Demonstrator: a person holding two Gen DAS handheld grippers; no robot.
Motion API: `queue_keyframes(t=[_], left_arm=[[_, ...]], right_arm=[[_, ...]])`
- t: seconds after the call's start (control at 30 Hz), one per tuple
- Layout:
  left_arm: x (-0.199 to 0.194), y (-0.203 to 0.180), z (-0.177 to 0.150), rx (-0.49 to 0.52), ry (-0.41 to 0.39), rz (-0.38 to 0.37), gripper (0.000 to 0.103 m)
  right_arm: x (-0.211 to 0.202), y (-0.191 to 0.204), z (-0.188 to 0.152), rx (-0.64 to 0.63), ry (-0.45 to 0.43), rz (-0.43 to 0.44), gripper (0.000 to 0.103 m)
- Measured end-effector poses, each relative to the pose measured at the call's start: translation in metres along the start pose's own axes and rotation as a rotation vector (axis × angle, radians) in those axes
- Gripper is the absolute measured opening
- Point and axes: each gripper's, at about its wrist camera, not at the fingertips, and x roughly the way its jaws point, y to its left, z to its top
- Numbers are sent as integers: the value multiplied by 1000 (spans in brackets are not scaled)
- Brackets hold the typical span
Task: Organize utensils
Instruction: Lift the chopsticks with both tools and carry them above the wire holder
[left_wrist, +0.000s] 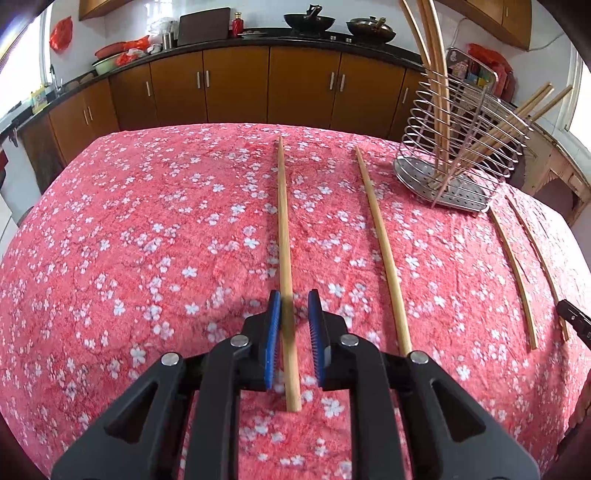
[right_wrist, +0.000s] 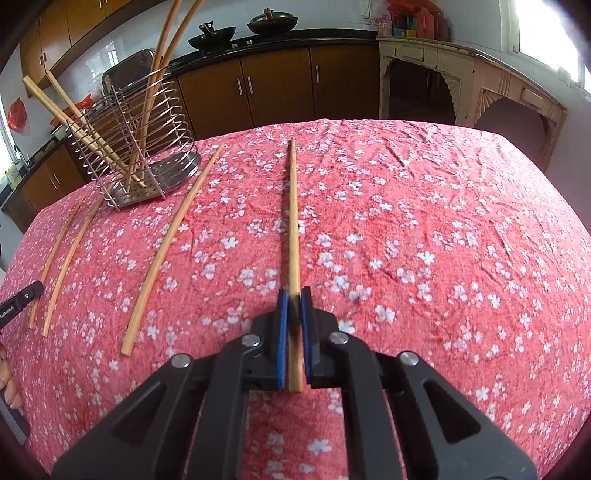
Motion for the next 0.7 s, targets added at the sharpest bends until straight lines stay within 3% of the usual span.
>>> queue_keyframes(t=[0.13, 0.3, 0.7], left_arm=[[-3, 2, -4, -13, 1, 0, 8], [-8, 6, -5, -22, -1, -24, 7], [-98, 14, 19, 8, -269, -114, 6]], right_arm=[[-3, 0, -2, -5, 1, -1, 8], [-9, -4, -1, 18, -13, 20, 7], [-93, -12, 23, 0, -297, 14, 7]])
